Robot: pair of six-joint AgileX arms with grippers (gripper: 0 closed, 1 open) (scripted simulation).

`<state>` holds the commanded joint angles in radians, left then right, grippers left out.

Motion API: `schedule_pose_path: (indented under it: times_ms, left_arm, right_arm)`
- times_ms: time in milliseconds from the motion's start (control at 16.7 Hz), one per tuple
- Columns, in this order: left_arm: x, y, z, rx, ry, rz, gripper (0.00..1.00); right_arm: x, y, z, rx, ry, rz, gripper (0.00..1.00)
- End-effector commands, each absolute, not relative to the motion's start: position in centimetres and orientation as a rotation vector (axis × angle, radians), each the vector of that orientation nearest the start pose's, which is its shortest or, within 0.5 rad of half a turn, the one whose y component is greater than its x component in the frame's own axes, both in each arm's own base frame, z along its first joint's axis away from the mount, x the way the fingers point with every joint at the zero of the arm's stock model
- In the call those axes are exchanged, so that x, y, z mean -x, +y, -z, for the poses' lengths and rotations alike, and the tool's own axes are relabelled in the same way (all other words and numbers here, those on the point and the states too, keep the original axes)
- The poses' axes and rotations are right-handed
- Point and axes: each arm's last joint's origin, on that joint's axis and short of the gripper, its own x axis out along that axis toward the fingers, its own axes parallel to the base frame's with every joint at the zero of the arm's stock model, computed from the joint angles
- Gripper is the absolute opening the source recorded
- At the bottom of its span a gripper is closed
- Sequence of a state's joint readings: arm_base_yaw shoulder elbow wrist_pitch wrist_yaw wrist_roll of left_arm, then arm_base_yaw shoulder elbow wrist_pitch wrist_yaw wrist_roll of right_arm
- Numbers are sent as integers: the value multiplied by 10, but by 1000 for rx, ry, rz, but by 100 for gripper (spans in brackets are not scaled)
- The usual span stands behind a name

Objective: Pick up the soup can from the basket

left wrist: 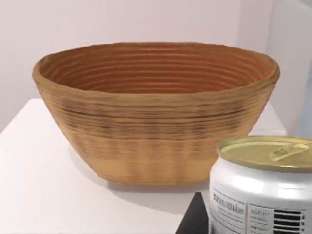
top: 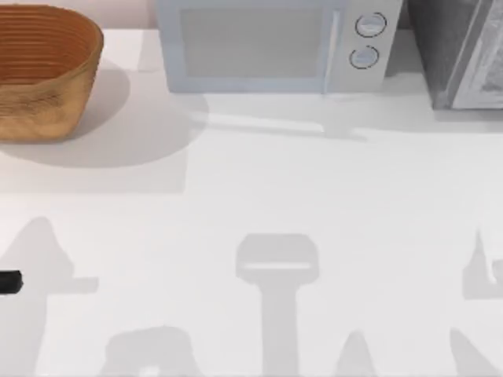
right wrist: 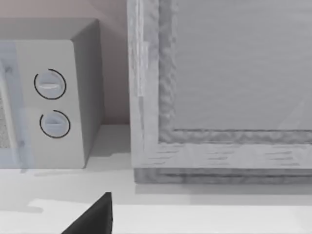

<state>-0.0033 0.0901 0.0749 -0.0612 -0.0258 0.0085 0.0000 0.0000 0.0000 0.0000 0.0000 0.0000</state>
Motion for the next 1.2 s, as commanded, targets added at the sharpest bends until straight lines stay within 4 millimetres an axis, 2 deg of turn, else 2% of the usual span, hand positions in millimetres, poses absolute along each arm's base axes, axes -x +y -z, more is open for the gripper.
schedule_pose_path:
  times_ms: [180,600,720,900,1200]
  left_arm:
    - [-106,-1,-161,-1,6,-2,0]
    - [-106,-1,-160,-2,4,-1,0]
    - [-107,-2,-171,-4,-24,20,0]
    - [-113,-5,-200,-5,-79,102,0]
    - [-143,-12,-249,-12,-156,284,0]
  right_arm:
    - [-106,-1,-160,0,0,0,100]
    - [-106,-1,-160,0,0,0,100]
    - [-106,-1,-160,0,0,0,100]
    - [-106,-1,-160,0,0,0,100]
    - [-106,-1,-160,0,0,0,100]
